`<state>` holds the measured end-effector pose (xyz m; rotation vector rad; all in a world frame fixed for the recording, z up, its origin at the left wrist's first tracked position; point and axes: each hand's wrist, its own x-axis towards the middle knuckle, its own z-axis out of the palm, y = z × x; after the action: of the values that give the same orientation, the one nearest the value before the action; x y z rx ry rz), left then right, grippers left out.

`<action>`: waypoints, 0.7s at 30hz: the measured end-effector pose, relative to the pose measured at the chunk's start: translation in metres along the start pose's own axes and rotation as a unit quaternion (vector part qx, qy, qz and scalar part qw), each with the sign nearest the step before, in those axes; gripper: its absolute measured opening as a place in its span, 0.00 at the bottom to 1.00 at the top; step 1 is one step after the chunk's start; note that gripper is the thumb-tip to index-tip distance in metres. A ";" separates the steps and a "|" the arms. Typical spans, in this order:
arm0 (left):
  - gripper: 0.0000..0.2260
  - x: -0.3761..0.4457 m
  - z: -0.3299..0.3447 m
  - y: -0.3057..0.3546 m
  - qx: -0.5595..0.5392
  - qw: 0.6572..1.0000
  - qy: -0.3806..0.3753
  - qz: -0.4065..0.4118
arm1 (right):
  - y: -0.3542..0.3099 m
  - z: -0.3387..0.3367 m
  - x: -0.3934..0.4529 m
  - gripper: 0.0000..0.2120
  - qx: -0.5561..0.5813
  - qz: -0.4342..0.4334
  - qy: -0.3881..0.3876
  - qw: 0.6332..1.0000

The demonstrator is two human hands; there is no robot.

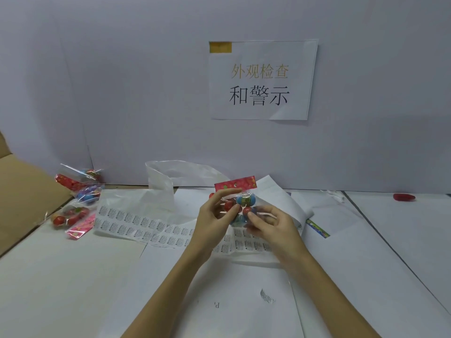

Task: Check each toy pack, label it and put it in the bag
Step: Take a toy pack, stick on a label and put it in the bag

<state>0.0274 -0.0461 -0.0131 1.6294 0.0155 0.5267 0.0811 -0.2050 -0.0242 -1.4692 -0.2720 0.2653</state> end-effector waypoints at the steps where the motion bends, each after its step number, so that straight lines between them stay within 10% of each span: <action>1: 0.14 0.000 0.001 0.000 -0.001 1.000 -0.003 0.002 | -0.002 -0.002 -0.001 0.17 0.004 0.009 0.001 1.000; 7: 0.18 0.002 0.001 0.006 -0.049 0.998 0.044 -0.006 | -0.044 -0.045 -0.005 0.12 0.338 0.066 -0.010 0.939; 11: 0.16 0.006 -0.010 0.001 -0.053 0.994 0.090 -0.029 | -0.064 -0.115 -0.016 0.22 0.688 -0.133 -0.063 0.711; 13: 0.19 0.007 -0.010 -0.002 -0.044 0.993 0.094 -0.049 | -0.066 -0.137 -0.024 0.28 0.724 -0.187 -0.089 0.658; 18: 0.22 0.011 -0.008 -0.008 -0.020 0.992 0.096 -0.081 | -0.059 -0.132 -0.016 0.23 0.629 -0.126 -0.092 0.762; 21: 0.20 0.010 -0.010 -0.013 0.011 0.990 0.109 -0.088 | -0.053 -0.096 -0.005 0.22 0.434 -0.046 -0.116 0.892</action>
<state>0.0370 -0.0320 -0.0213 1.5662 0.3268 0.5670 0.1093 -0.3007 0.0208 -0.5319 -0.3537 0.4190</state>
